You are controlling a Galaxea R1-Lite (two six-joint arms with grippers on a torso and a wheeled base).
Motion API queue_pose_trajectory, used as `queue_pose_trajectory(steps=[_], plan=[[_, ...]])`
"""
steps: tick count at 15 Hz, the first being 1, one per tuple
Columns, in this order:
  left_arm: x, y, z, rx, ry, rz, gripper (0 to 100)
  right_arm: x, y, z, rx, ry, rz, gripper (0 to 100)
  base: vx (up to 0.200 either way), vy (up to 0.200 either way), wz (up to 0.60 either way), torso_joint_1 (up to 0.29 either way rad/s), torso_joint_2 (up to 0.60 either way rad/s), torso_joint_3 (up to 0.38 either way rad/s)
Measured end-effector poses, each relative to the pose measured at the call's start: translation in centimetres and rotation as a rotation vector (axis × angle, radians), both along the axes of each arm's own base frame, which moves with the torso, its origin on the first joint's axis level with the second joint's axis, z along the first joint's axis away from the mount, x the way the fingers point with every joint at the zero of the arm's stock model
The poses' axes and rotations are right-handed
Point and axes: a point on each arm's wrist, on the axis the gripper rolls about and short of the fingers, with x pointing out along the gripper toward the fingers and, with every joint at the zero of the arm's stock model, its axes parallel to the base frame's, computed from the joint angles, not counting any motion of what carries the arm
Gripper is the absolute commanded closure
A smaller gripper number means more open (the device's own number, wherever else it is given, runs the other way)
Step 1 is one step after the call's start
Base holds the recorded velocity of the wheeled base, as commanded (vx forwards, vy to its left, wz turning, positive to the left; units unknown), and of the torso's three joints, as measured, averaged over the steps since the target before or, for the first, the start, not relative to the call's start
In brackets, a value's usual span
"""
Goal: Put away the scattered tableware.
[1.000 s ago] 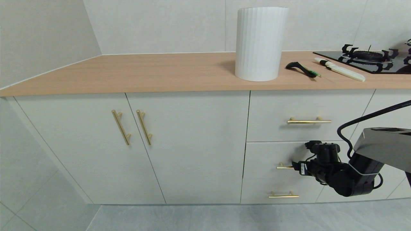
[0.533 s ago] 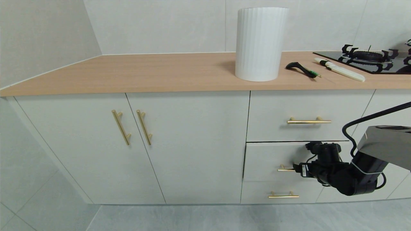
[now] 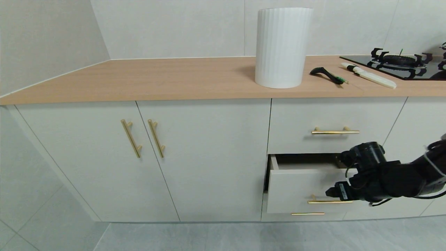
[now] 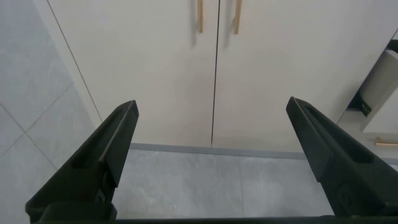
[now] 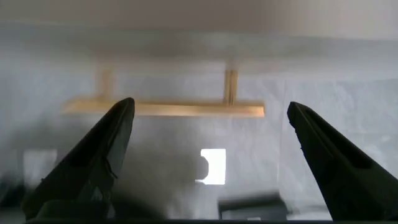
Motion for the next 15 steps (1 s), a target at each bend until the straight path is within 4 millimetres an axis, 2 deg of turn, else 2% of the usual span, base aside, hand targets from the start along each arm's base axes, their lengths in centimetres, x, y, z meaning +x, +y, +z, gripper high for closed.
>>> queue_pose_trajectory(steps=[3,4,6,9,15], plan=[[0.0,0.0,0.0,0.000,0.000,0.000,0,-3.4,1.0,5.7,0.022,-0.035,0.072,0,0.000,0.000,0.00,0.000,0.00,0.000],[0.0,0.0,0.0,0.000,0.000,0.000,0,-4.2,1.3,7.2,0.029,-0.064,0.090,0,0.000,0.000,0.00,0.000,0.00,0.000],[0.0,0.0,0.0,0.000,0.001,0.000,0,-4.6,1.5,8.8,0.047,-0.149,0.100,0,0.000,0.000,0.00,0.000,0.00,0.000],[0.0,0.0,0.0,0.000,0.000,0.000,0,-3.3,1.9,9.0,0.082,-0.249,0.073,0,0.000,0.000,0.00,0.000,0.00,0.000],[0.0,0.0,0.0,0.000,0.000,0.000,0,0.8,2.4,5.0,0.020,-0.323,-0.040,0,0.000,0.000,0.00,0.000,0.00,0.000]])
